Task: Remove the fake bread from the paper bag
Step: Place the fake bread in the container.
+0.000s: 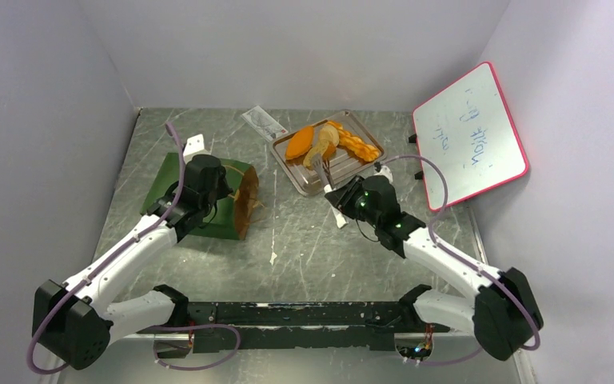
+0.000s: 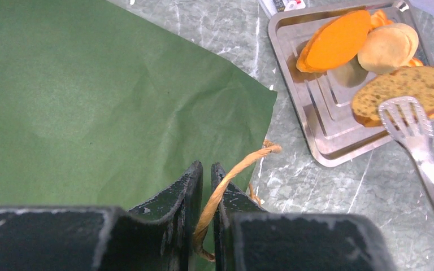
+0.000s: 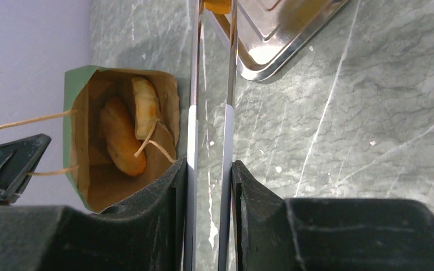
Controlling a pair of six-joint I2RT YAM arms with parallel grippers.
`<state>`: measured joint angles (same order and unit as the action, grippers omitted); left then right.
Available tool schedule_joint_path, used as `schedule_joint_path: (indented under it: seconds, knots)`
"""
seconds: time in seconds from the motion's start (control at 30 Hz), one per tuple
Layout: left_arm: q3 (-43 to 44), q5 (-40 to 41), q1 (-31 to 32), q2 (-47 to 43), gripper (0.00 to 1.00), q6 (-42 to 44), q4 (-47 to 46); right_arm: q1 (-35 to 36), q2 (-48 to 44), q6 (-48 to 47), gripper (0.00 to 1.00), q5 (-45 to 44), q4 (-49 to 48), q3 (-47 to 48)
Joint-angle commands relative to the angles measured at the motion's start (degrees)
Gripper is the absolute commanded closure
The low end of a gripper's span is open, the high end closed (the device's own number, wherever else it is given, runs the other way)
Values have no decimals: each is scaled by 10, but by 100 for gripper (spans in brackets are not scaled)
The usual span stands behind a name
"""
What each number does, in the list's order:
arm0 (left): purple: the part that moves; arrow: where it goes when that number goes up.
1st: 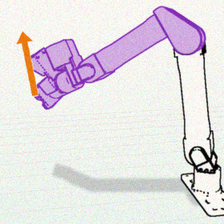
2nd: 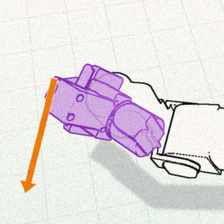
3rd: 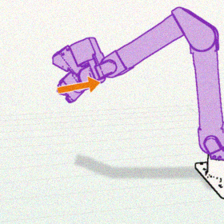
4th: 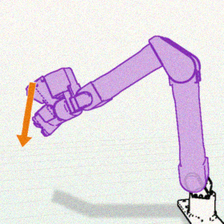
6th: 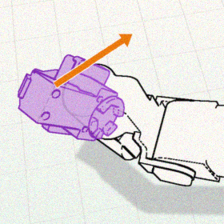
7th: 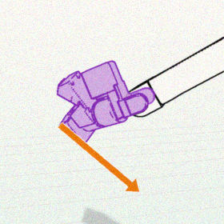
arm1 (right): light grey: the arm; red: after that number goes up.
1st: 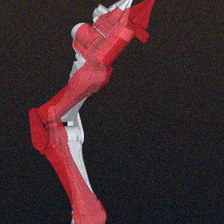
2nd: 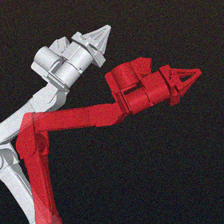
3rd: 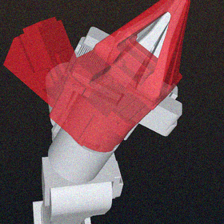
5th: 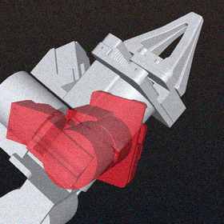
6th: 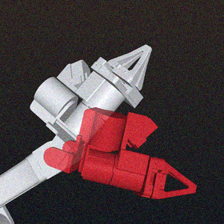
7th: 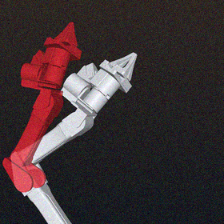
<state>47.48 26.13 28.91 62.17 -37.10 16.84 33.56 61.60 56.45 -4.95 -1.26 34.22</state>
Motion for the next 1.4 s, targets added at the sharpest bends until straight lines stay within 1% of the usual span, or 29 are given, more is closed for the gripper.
schedule_joint_path:
  seconds: [0.0,0.23,0.27,0.33,0.47,0.5,0.57,0.63,0.83,1.13,1.37]
  knots:
    - [-6,-15,-6,-15,93,4,-19,-24,47,24,87,68,-111,-8]
    - [-8,-33,-6,-17,93,5,-18,-50,127,58,86,112,-196,-33]
    - [-10,-34,-6,-17,93,4,-18,-63,135,62,86,116,-202,-36]
    - [-11,-35,-6,-19,93,4,-17,-74,149,63,82,119,-206,-39]
    - [-9,-33,-6,-22,93,5,-12,-79,164,60,70,127,-194,-39]
    - [-9,-34,-6,-22,93,6,-12,-79,162,62,67,125,-191,-43]
    - [-8,-34,-6,-20,93,5,-12,-80,154,62,64,121,-189,-50]
    - [-7,-35,-6,-19,93,4,-11,-81,144,61,62,118,-182,-56]
    - [-6,-36,-6,-19,93,2,-10,-87,118,56,61,113,-159,-66]
    - [-6,-33,-6,-22,93,2,-5,-87,31,53,61,89,-93,-77]
    - [-5,-36,-6,-24,93,1,-4,-87,-15,44,61,78,-51,-70]
